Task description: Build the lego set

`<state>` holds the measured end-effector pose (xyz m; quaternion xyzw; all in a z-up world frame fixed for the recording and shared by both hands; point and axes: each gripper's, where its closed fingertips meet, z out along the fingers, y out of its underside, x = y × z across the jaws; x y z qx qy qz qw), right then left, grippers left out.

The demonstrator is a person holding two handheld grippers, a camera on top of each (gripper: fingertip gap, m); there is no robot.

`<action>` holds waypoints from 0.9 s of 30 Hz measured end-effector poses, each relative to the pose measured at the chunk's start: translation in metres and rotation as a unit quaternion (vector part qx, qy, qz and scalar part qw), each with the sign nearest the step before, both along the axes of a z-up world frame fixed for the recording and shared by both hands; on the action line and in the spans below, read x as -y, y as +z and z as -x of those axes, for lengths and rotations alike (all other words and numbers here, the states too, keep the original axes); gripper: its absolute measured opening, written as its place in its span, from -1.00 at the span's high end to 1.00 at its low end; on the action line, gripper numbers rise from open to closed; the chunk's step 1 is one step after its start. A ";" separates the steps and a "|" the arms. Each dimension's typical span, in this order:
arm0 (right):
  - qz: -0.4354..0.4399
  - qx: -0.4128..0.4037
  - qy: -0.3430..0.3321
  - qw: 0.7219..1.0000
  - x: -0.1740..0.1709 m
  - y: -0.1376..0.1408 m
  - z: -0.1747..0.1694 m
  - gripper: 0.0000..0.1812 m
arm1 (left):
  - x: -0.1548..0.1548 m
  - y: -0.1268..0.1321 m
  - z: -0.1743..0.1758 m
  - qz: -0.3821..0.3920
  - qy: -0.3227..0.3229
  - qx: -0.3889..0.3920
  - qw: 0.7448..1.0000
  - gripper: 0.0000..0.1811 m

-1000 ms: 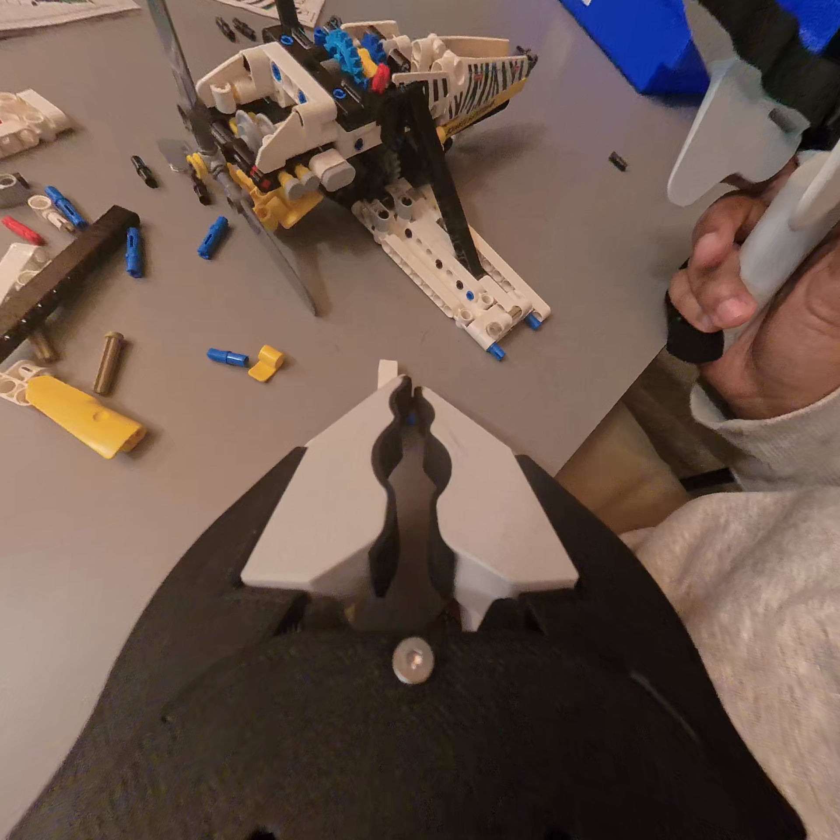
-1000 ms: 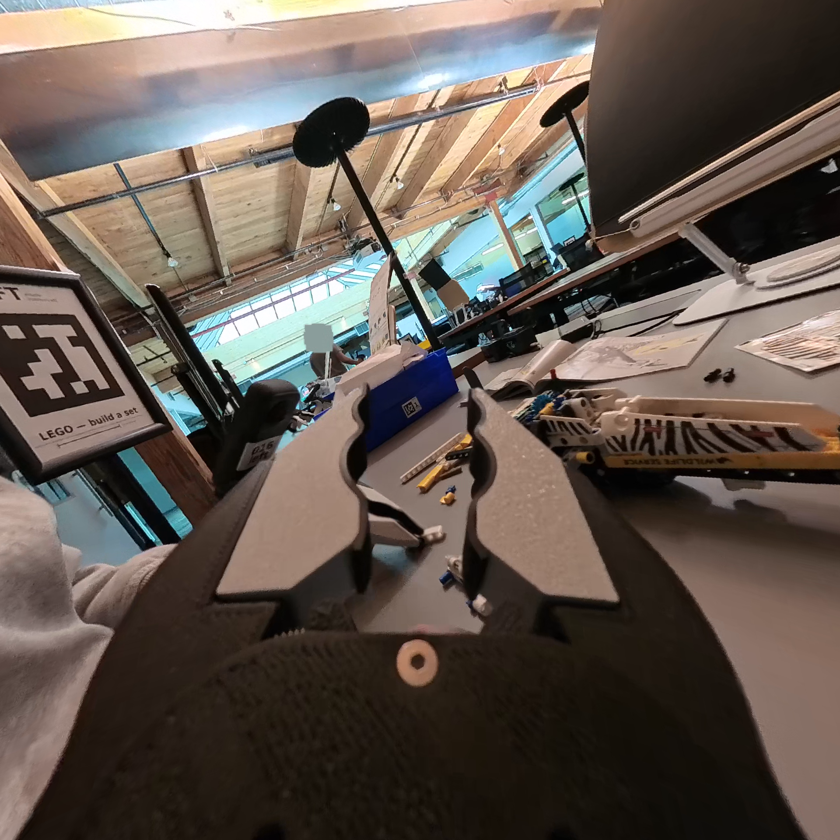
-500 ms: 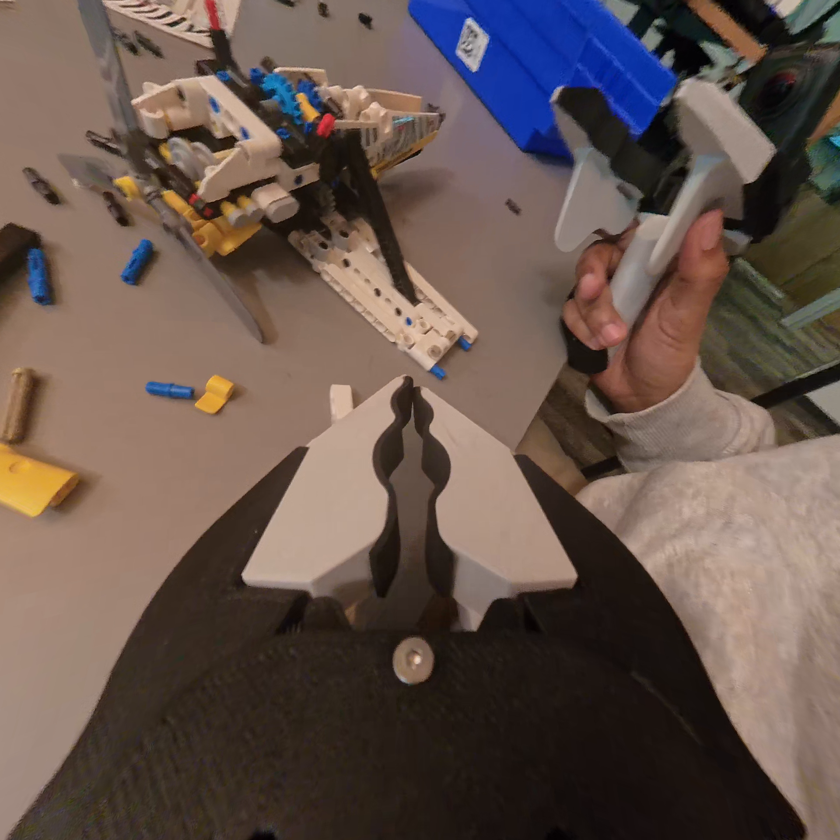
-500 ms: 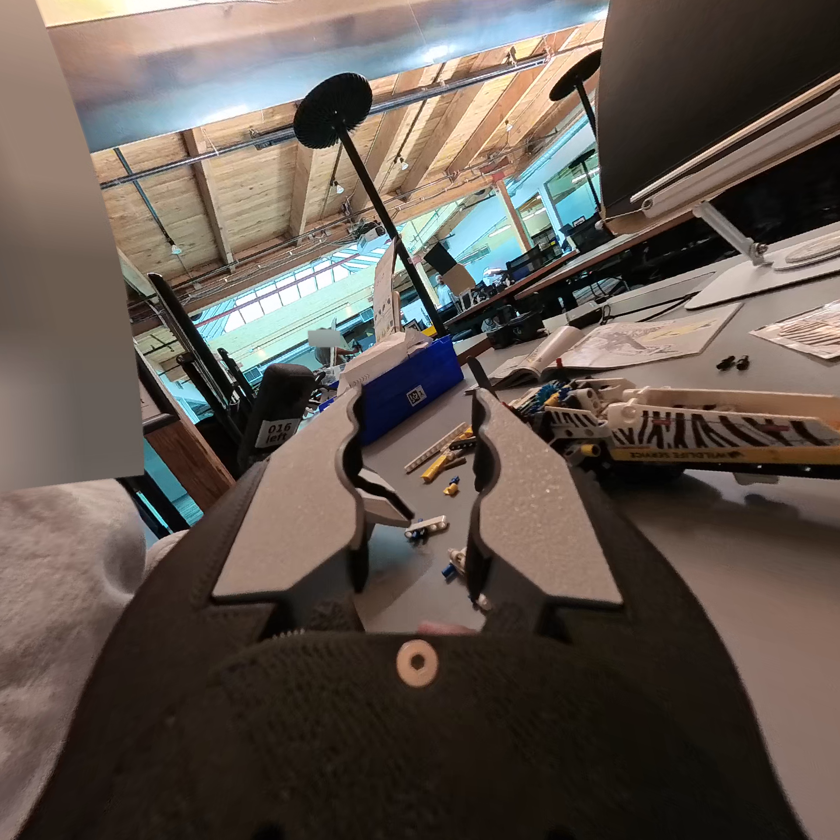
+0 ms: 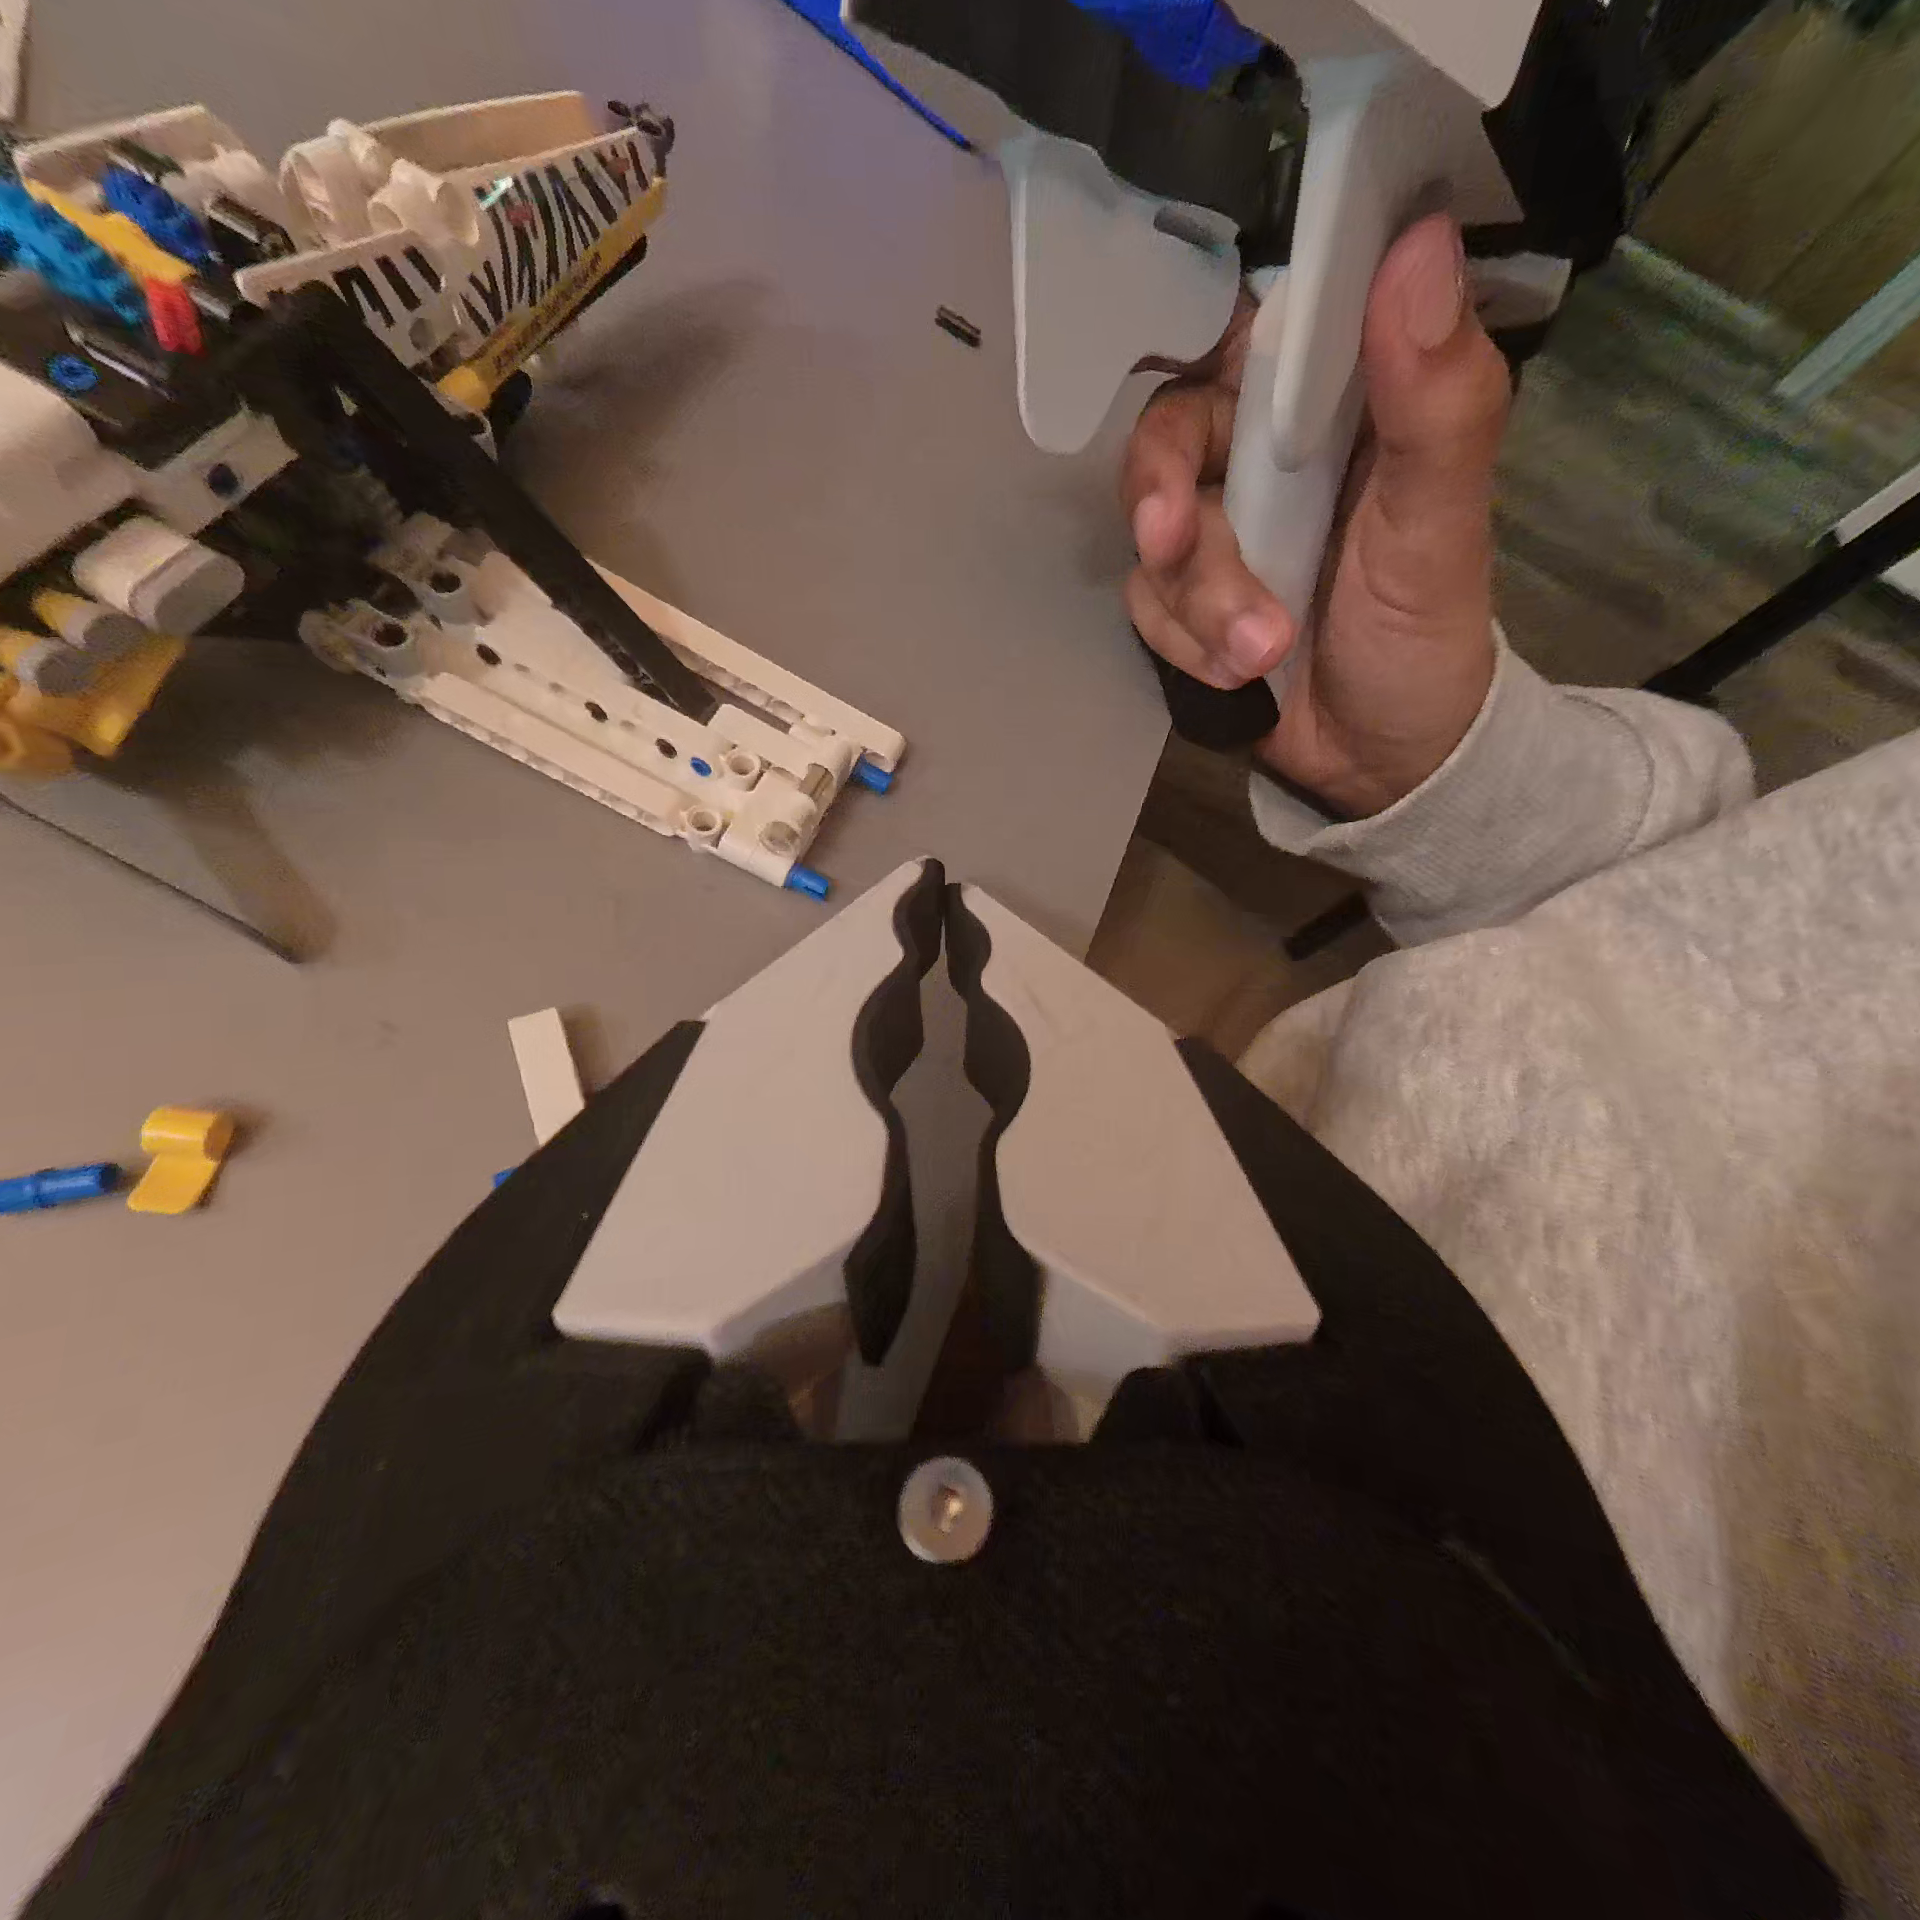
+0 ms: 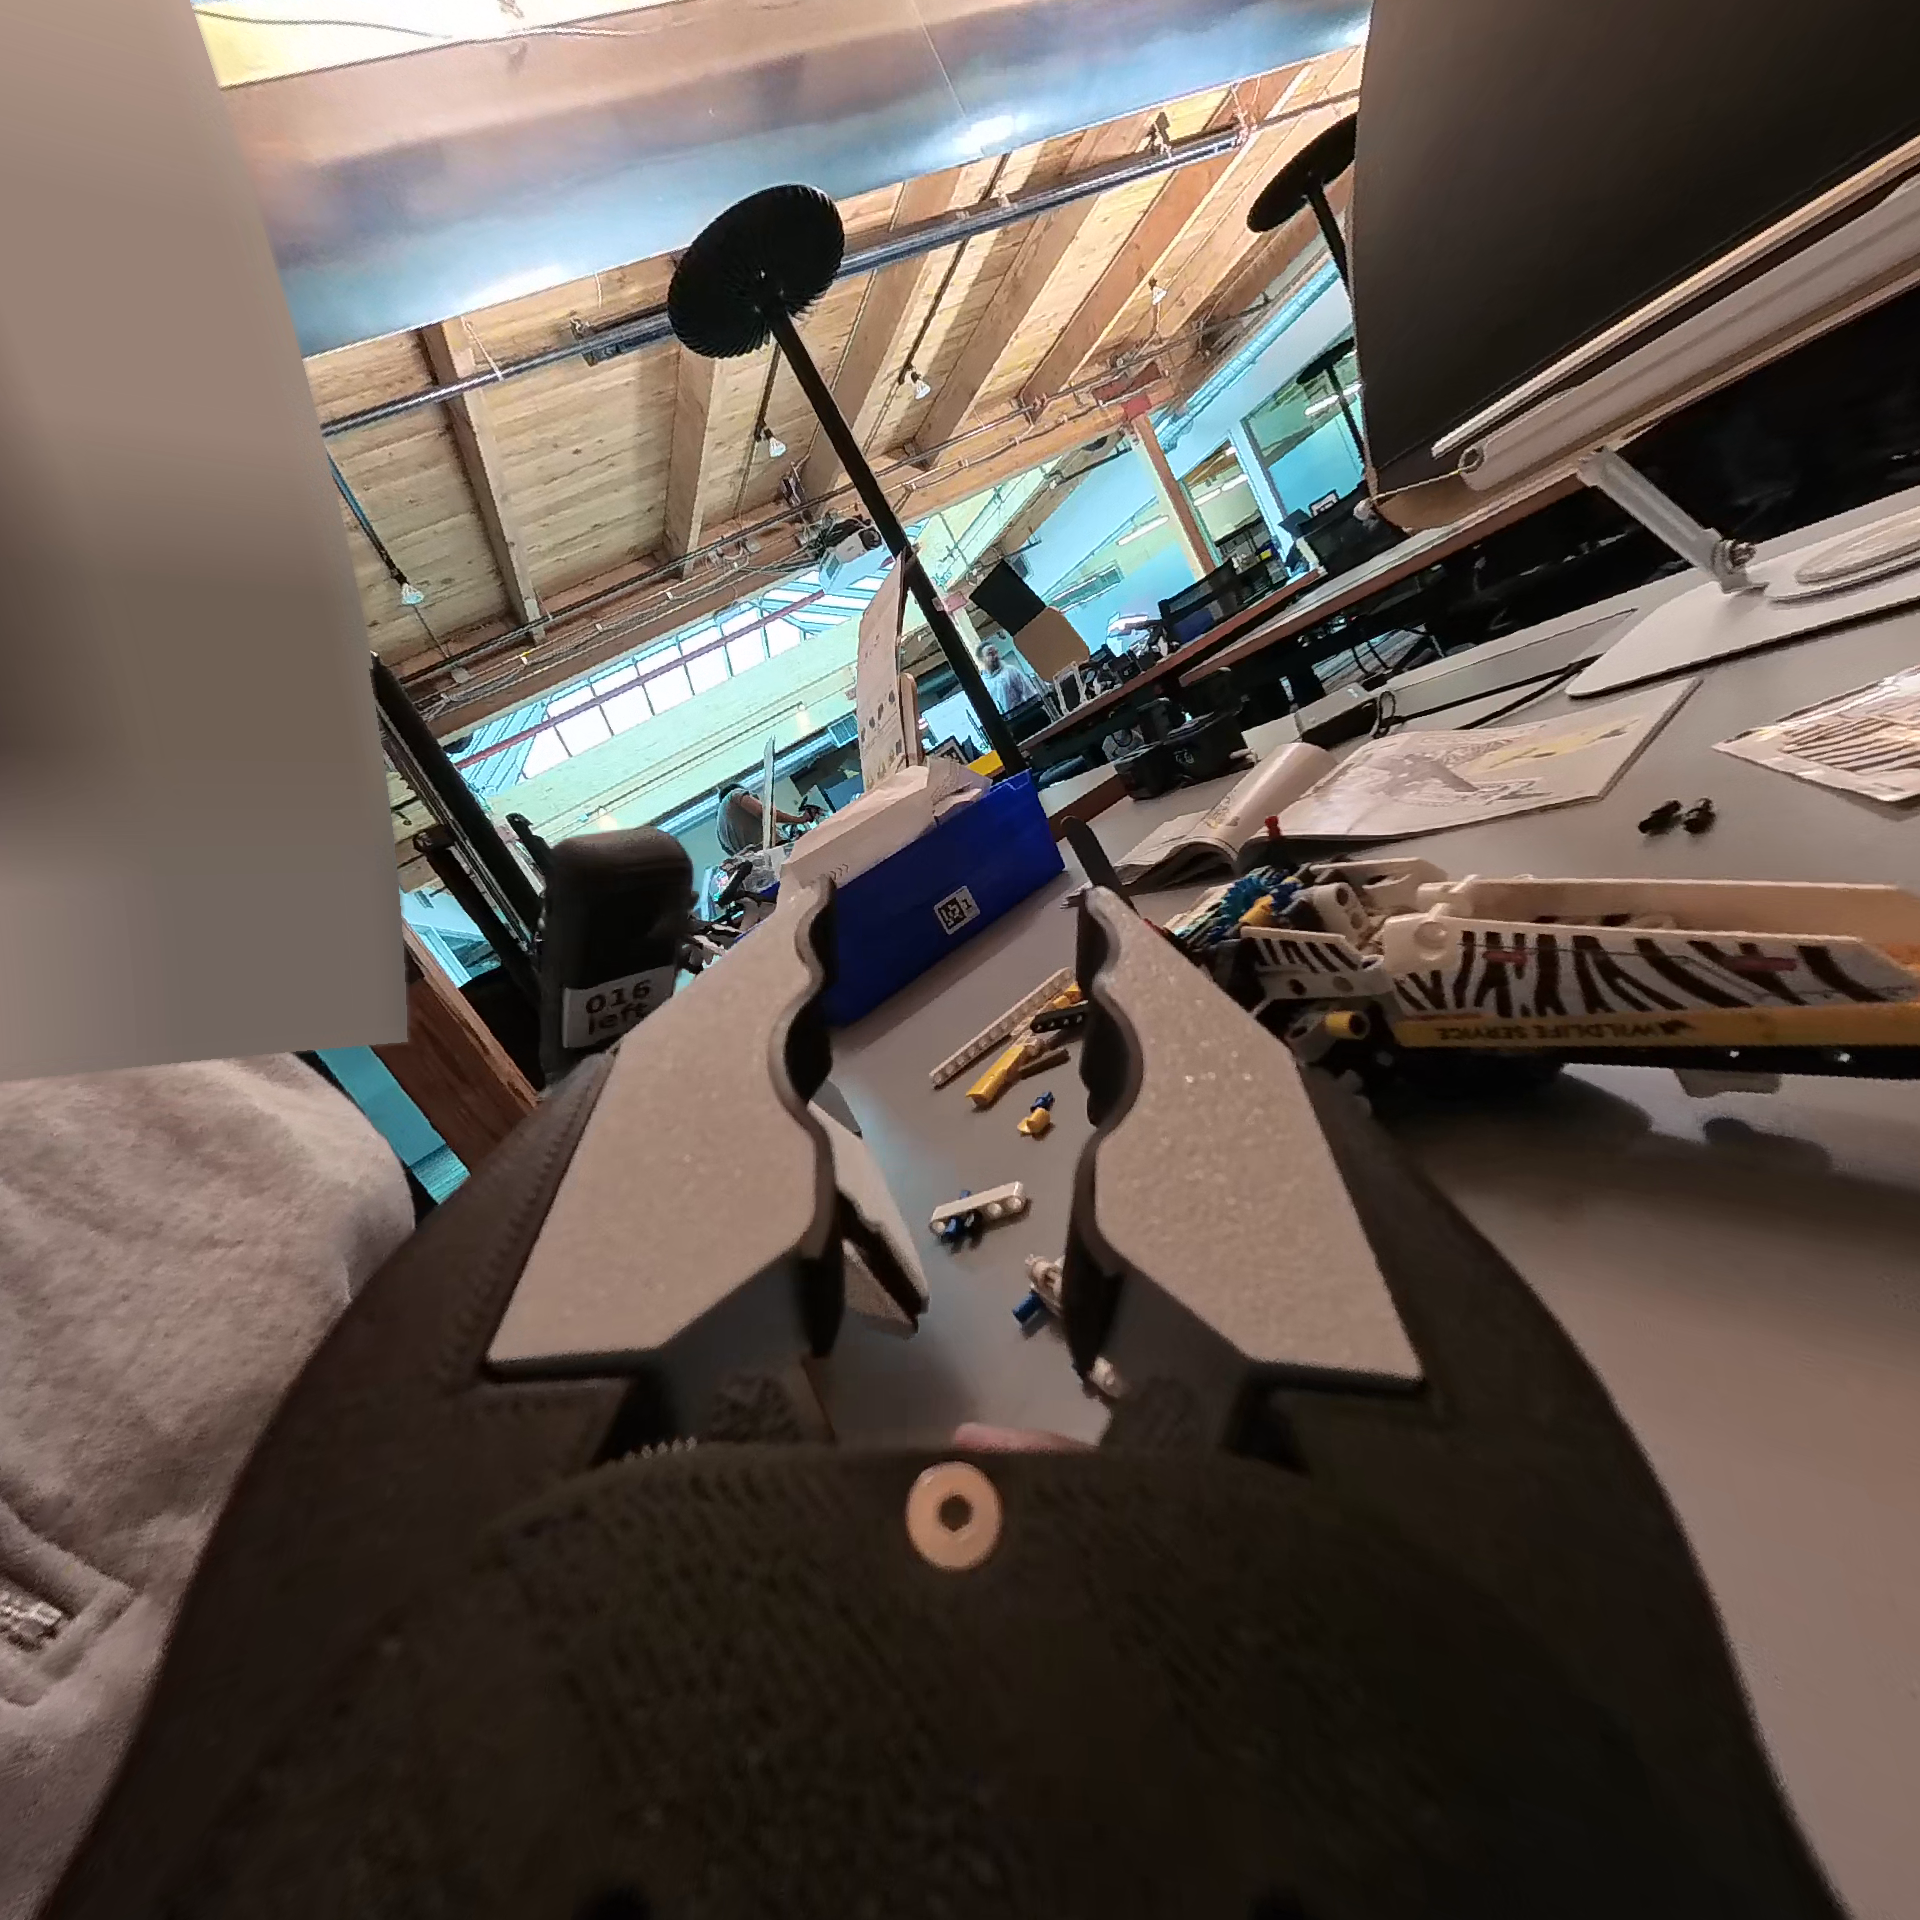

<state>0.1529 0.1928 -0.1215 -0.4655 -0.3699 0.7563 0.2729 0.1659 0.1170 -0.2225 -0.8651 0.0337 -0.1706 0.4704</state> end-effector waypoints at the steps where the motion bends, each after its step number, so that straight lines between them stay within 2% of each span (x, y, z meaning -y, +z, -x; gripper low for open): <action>1: 0.000 0.000 0.001 1.000 0.000 0.000 0.000 0.51 | 0.000 0.001 0.002 0.000 0.003 -0.012 1.000 1.00; 4: 0.001 -0.002 0.001 1.000 0.000 0.000 0.000 0.52 | 0.006 0.002 0.023 0.013 0.042 -0.055 0.998 0.99; 9: 0.000 -0.003 0.001 1.000 0.000 0.001 -0.001 0.51 | 0.029 -0.002 0.066 0.042 0.141 -0.102 0.984 0.68; 14: 0.004 -0.005 0.003 1.000 -0.001 0.001 -0.001 0.51 | 0.053 -0.024 0.068 0.090 0.138 -0.125 0.978 0.53; 20: 0.006 -0.006 0.003 1.000 -0.001 0.001 -0.001 0.51 | 0.048 -0.024 0.061 0.088 0.130 -0.102 0.982 0.72; 24: 0.006 -0.007 0.002 1.000 -0.001 0.001 -0.002 0.51 | 0.044 -0.024 0.054 0.087 0.113 -0.083 0.986 0.95; 27: 0.006 -0.006 0.002 1.000 -0.001 0.001 -0.002 0.51 | 0.043 -0.024 0.053 0.084 0.111 -0.083 0.987 0.98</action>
